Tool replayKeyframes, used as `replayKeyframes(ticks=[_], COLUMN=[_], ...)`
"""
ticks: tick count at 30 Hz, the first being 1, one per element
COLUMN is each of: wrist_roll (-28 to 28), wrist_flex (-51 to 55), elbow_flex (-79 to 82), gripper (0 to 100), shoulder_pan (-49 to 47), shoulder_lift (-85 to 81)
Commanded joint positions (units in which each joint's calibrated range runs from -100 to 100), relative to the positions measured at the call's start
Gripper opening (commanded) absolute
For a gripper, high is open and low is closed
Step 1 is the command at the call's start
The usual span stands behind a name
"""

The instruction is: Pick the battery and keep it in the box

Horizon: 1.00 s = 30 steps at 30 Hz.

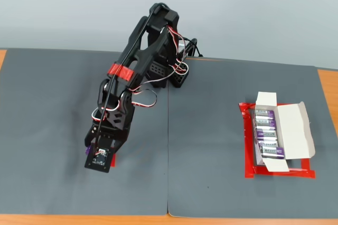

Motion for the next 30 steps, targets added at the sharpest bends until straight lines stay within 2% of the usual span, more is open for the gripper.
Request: replayKeyframes(ticks=[1,15,30], wrist_roll=[-0.2,-0.1,-0.1], wrist_flex=[1.6,3.6,3.5], elbow_flex=[-1.4,-2.2,-2.4], gripper=[14,14,14], shoulder_pan=[-0.9,-6.8,-26.0], shoulder_lift=[-6.2,-21.4,-28.5])
